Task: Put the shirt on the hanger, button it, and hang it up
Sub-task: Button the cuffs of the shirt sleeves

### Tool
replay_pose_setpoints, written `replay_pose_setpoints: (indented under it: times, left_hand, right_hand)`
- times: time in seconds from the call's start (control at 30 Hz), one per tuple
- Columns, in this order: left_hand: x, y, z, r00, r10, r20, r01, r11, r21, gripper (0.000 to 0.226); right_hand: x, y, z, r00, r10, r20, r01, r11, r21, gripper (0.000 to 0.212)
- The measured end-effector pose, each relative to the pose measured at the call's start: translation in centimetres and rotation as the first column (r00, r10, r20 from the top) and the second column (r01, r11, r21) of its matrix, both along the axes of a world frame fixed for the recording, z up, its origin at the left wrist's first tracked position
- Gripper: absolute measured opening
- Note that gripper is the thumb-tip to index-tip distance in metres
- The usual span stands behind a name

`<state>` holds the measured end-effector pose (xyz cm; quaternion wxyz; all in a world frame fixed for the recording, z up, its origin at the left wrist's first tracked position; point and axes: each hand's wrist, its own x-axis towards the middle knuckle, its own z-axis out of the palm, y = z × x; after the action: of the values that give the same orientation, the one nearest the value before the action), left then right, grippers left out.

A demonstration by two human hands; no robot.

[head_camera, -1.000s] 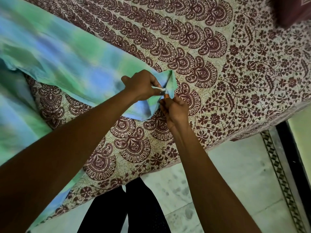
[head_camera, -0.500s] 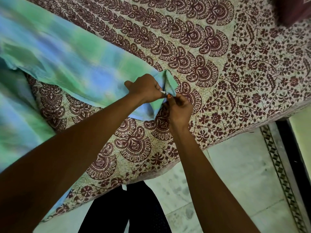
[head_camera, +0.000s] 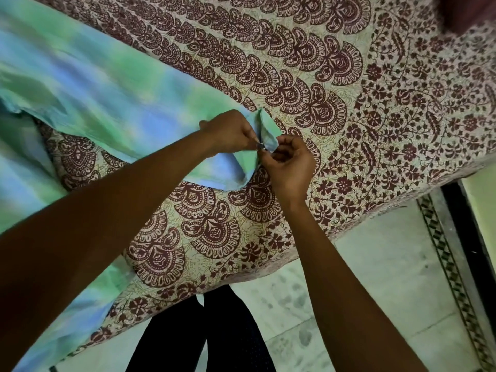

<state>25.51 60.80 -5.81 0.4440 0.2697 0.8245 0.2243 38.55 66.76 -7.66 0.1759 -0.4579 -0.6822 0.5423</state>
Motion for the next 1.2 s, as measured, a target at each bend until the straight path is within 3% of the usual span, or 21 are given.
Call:
replay_pose_setpoints:
  times: [0.07,0.1,0.17,0.23,0.3,0.5,0.87,0.97,1.07,1.13,1.2]
  left_hand:
    - [0.3,0.4,0.0,0.922,-0.177,-0.345,0.195,0.981,0.016,0.027]
    - [0.5,0.5,0.0,0.874,-0.235,-0.426,0.291,0.954,0.072,0.039]
    - [0.4,0.6,-0.2,0.811,-0.393,-0.434,0.495,0.856,0.149,0.055]
    - [0.3,0.3,-0.4,0.803,-0.459,-0.380,0.551,0.815,0.180,0.043]
    - [0.2,-0.2,-0.7,0.824,-0.418,-0.382,0.514,0.835,0.197,0.028]
    - [1.2,-0.9,-1.4,0.841,-0.253,-0.478,0.400,0.886,0.234,0.021]
    - [2.6,-2.1,-2.8,0.927,-0.024,-0.374,0.184,0.898,0.399,0.010]
    - [2.8,-2.2,-2.7,0.945,0.003,-0.326,0.148,0.888,0.436,0.008]
    - [2.6,-2.2,-2.4,0.980,0.007,-0.197,0.088,0.880,0.467,0.020]
    - [2.2,-1.9,-1.9,0.992,-0.050,-0.114,0.094,0.906,0.413,0.031]
    - [1.7,-1.5,-1.6,0.988,-0.126,-0.085,0.147,0.935,0.322,0.027]
  right_hand:
    - [-0.2,0.3,-0.1,1.000,-0.004,0.006,0.004,1.000,-0.018,0.031]
    - [-0.3,0.4,-0.2,1.000,-0.004,0.006,0.004,1.000,-0.019,0.030]
    - [-0.2,0.5,-0.1,1.000,-0.016,-0.009,0.016,1.000,-0.025,0.031]
    - [-0.1,0.6,0.0,0.998,-0.056,-0.036,0.054,0.998,-0.040,0.033]
    - [0.0,0.6,0.0,0.996,-0.072,-0.052,0.070,0.997,-0.035,0.036]
    - [0.2,-0.3,-0.5,0.989,-0.140,-0.052,0.142,0.989,0.045,0.038]
    - [0.0,-1.3,-1.3,0.964,-0.260,-0.052,0.264,0.952,0.152,0.044]
    - [-0.2,-1.4,-1.1,0.981,-0.189,-0.045,0.195,0.958,0.210,0.035]
    - [0.2,-1.3,-1.5,1.000,-0.013,0.014,0.006,0.926,0.376,0.018]
    - [0.5,-1.0,-1.9,0.992,0.108,0.067,-0.127,0.868,0.480,0.011]
    - [0.7,-0.5,-2.1,0.970,0.212,0.116,-0.239,0.769,0.592,0.004]
